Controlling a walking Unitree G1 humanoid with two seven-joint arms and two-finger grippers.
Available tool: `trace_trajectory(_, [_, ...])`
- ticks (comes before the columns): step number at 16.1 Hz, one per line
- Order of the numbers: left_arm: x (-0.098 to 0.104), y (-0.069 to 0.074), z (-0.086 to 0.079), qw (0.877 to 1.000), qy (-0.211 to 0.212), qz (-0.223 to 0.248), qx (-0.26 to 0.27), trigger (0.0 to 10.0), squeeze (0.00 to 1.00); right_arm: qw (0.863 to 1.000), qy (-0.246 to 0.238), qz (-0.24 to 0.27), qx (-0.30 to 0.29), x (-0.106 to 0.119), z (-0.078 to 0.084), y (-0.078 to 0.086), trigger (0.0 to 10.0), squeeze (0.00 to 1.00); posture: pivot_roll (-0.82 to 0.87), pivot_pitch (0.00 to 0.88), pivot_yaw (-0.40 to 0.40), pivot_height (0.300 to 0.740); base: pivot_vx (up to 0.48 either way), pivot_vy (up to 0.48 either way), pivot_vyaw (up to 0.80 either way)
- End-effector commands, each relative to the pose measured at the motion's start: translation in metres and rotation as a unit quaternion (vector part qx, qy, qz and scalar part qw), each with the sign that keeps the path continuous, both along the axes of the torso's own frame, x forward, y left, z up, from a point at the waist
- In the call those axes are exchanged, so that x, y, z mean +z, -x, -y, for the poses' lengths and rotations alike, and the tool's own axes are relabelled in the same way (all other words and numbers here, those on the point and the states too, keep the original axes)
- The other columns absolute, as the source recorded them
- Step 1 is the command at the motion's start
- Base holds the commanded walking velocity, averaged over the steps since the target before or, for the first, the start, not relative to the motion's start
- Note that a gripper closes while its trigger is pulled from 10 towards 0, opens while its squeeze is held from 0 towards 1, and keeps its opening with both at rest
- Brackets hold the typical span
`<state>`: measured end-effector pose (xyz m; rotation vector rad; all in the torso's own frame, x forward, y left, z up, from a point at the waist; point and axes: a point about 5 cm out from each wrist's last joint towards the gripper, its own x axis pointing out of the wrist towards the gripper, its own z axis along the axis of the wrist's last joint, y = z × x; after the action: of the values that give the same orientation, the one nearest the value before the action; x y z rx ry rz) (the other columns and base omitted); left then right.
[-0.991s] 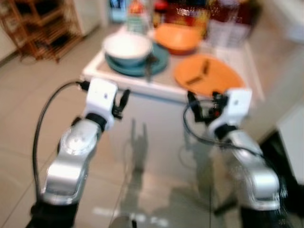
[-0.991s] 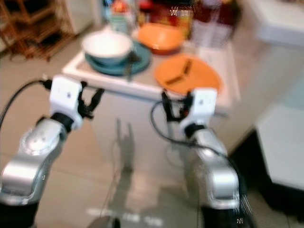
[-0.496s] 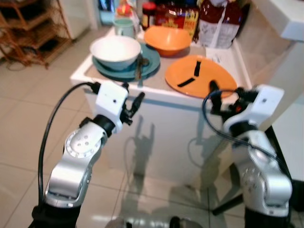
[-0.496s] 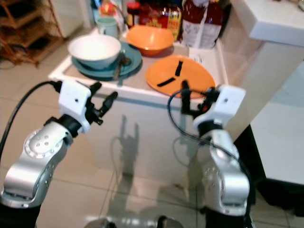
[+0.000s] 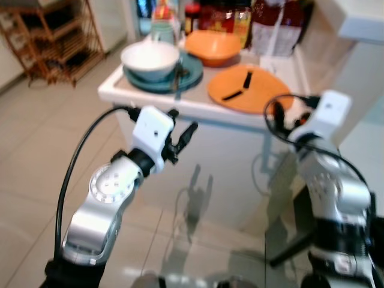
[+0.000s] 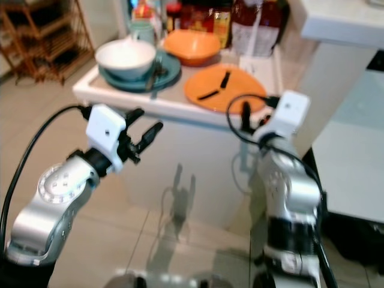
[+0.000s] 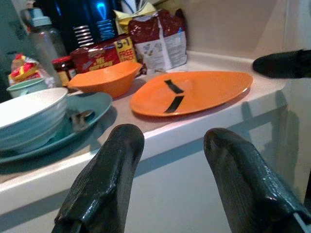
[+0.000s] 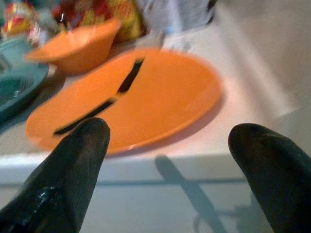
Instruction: Setting the table
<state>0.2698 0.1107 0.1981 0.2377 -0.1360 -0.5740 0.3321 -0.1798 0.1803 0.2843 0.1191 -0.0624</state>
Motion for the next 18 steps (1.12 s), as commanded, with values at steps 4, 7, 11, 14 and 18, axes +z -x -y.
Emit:
trace_trajectory(4, [0.001,0.001,-0.003,1.000,-0.007,0.006,-0.002,10.0,0.00,1.000,-0.010,0.008,-0.009,0.008,-0.004,-0.013,10.0,0.00,0.08,0.041,-0.046,0.740,0.000,0.000,0.00])
trace_trajectory(7, [0.001,-0.002,-0.001,1.000,-0.011,0.008,0.001,10.0,0.00,0.999,-0.018,0.005,-0.050,0.010,0.002,-0.022,10.0,0.00,0.08,0.039,-0.040,0.740,0.000,0.000,0.00])
trace_trajectory(11, [0.003,-0.003,-0.001,1.000,-0.013,0.012,0.001,10.0,0.00,0.995,-0.016,0.019,-0.092,0.014,0.012,-0.030,10.0,0.00,0.08,0.047,-0.040,0.740,0.000,0.000,0.00])
trace_trajectory(14, [0.004,-0.003,0.000,1.000,-0.013,0.013,-0.005,10.0,0.00,0.992,-0.014,0.006,-0.122,0.012,0.019,-0.041,10.0,0.00,0.09,0.051,-0.042,0.740,0.000,0.000,0.00])
trace_trajectory(18, [0.003,0.001,0.005,0.999,-0.017,0.007,-0.036,10.0,0.00,0.993,-0.029,-0.027,-0.108,0.006,0.016,-0.052,10.0,0.00,0.09,0.053,-0.042,0.740,0.000,0.000,0.00])
